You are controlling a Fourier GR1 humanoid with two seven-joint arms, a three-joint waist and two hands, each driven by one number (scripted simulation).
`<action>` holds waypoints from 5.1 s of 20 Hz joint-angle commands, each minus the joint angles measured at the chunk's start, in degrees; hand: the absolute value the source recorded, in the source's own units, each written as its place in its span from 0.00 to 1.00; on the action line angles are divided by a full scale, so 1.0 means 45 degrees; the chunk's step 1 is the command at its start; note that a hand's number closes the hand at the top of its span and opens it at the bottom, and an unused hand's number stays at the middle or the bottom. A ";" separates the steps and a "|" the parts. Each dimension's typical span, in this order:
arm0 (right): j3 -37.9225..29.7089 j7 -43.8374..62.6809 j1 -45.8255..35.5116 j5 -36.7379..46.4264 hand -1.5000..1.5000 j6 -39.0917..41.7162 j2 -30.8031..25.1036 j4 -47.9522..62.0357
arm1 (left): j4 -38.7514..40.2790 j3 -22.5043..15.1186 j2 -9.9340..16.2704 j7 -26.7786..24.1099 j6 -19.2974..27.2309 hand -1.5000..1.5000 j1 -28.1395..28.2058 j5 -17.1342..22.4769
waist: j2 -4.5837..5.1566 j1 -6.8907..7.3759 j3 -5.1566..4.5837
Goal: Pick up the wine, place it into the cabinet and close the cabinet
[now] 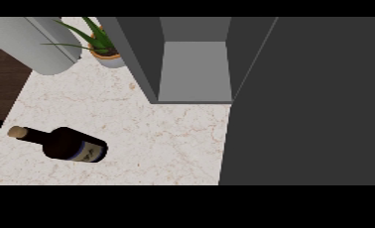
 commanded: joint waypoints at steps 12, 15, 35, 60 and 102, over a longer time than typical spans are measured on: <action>-0.1172 0.1322 -0.0391 -0.1525 0.00 0.0398 -0.0330 -0.1575 | 0.4205 0.0670 -0.0388 -0.2566 -0.1827 0.00 -0.1136 -0.1707 | 0.0039 -0.0132 0.0007; -0.0920 0.1379 -0.0097 -0.1305 0.00 0.0202 -0.0054 -0.2040 | 0.4343 0.0552 -0.0833 -0.3312 -0.2400 0.00 -0.0482 -0.2005 | 0.0020 -0.0091 0.0005; -0.1297 0.1554 -0.0666 -0.1409 0.00 0.0336 -0.0113 -0.1629 | 0.9399 0.0763 -0.0272 -0.6421 -0.4345 0.00 -0.1570 -0.3343 | 0.0031 -0.0075 0.0007; -0.0608 0.2201 -0.0749 -0.0789 0.00 0.0370 0.0289 -0.2111 | 1.4225 0.0122 0.0200 -1.0087 -0.4707 0.00 -0.3016 -0.5428 | 0.0023 -0.0100 0.0002; -0.1210 0.1989 -0.1286 -0.1094 0.00 0.0473 0.0430 -0.1187 | 1.2695 -0.1530 -0.0730 -1.3599 -0.0958 1.00 -0.3942 -0.7351 | 0.0013 -0.0012 0.0011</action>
